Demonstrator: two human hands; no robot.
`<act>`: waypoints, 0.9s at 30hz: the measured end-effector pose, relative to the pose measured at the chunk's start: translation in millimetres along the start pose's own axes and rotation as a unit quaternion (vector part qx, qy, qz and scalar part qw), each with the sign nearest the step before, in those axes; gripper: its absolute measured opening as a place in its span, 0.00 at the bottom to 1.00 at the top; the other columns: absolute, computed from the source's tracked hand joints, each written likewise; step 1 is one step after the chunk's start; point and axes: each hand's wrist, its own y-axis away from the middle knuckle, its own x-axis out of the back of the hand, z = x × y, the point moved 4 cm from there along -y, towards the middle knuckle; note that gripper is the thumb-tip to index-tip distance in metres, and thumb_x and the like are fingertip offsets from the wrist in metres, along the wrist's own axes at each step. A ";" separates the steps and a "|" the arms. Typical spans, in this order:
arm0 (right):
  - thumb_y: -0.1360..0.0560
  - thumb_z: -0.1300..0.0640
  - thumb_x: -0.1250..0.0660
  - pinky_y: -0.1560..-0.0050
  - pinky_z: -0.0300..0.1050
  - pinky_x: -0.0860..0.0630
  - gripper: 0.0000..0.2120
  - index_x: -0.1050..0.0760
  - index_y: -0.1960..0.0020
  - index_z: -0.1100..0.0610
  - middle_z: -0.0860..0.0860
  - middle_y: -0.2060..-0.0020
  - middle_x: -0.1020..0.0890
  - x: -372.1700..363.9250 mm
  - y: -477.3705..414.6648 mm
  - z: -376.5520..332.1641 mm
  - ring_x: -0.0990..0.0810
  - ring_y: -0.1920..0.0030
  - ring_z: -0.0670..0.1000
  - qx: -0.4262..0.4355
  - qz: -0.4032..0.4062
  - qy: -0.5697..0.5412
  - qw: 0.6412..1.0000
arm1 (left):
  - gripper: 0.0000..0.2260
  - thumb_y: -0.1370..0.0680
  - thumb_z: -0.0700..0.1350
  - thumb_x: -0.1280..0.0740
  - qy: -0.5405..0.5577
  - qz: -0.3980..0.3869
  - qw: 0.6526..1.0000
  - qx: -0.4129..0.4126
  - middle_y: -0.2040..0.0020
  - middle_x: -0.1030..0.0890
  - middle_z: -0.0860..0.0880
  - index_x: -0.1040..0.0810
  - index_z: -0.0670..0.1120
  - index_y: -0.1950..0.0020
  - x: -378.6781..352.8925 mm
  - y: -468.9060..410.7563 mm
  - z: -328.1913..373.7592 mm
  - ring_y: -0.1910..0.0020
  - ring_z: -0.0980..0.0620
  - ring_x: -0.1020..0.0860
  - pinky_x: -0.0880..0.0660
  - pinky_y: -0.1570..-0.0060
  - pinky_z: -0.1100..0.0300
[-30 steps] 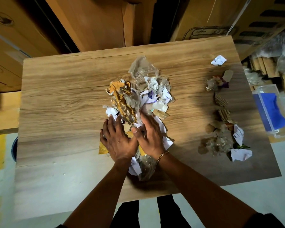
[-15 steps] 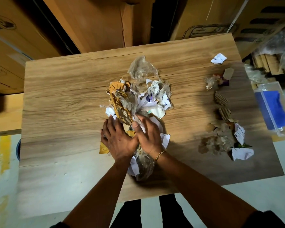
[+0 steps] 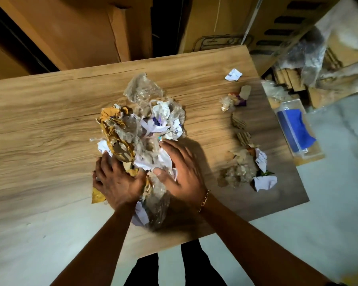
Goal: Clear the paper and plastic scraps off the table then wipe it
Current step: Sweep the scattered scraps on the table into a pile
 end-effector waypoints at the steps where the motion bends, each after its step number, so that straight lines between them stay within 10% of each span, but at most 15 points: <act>1: 0.22 0.40 0.36 0.30 0.58 0.30 0.29 0.26 0.28 0.57 0.51 0.28 0.24 15.6 7.2 11.4 0.27 0.27 0.51 -0.016 0.028 0.023 0.999 | 0.46 0.33 0.69 0.41 -0.004 0.000 1.000 0.002 0.21 0.34 0.39 0.36 0.41 0.22 0.1 -0.3 0.0 0.22 0.38 0.39 0.40 0.28 0.33; 11: 0.25 0.31 0.40 0.27 0.64 0.35 0.38 0.34 0.22 0.50 0.54 0.22 0.34 124.6 66.2 162.9 0.34 0.24 0.57 -0.238 0.085 0.197 0.947 | 0.44 0.34 0.66 0.39 -0.014 0.005 1.000 0.000 0.21 0.33 0.40 0.34 0.41 0.24 0.9 -0.5 -0.3 0.23 0.38 0.37 0.39 0.30 0.34; 27: 0.21 0.34 0.41 0.22 0.58 0.38 0.31 0.27 0.27 0.54 0.51 0.25 0.28 -25.6 0.9 72.5 0.35 0.22 0.51 -0.117 -0.022 0.081 0.990 | 0.43 0.32 0.67 0.40 -0.011 0.006 1.000 -0.005 0.21 0.33 0.40 0.35 0.43 0.23 4.7 -0.4 3.1 0.22 0.38 0.37 0.39 0.28 0.33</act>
